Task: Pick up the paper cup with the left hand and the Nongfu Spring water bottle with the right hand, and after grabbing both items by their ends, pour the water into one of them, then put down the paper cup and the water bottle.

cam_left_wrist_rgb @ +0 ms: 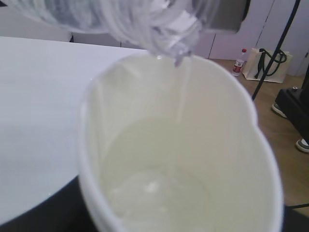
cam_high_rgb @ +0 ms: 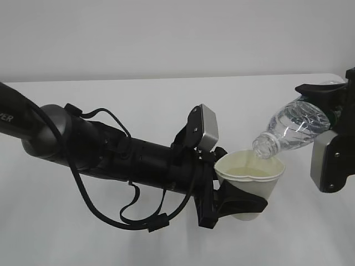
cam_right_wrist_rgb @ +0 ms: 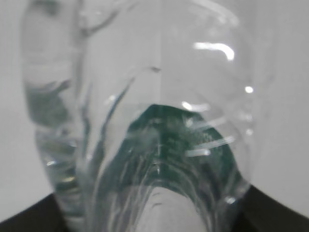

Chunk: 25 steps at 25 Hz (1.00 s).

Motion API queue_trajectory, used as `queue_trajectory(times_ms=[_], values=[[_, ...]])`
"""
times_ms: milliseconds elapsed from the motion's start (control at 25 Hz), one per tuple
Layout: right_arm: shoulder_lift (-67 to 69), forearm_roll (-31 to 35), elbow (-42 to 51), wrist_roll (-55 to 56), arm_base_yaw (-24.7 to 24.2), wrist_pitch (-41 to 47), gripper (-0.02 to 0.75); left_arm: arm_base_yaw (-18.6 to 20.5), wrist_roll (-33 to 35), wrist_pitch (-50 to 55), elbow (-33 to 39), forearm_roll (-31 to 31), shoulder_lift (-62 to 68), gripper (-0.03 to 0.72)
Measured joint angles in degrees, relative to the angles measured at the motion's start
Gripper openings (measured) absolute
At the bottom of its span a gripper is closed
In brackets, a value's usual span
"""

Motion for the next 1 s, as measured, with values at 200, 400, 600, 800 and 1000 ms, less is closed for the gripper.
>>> queue_trajectory(times_ms=[200,400,600,800,1000], values=[[0.00,0.00,0.02,-0.45,0.00,0.00,0.421,0.00,0.00,0.00,0.00,0.00,0.00,0.421],[0.49,0.00,0.02,-0.54,0.00,0.00,0.421,0.00,0.00,0.00,0.00,0.00,0.00,0.421],[0.73,0.00,0.02,-0.54,0.00,-0.13,0.421,0.00,0.00,0.00,0.00,0.00,0.00,0.421],[0.83,0.00,-0.11,-0.67,0.00,-0.17,0.421,0.00,0.00,0.00,0.00,0.00,0.03,0.421],[0.83,0.11,-0.11,-0.67,0.00,-0.88,0.421,0.00,0.00,0.00,0.00,0.00,0.03,0.421]])
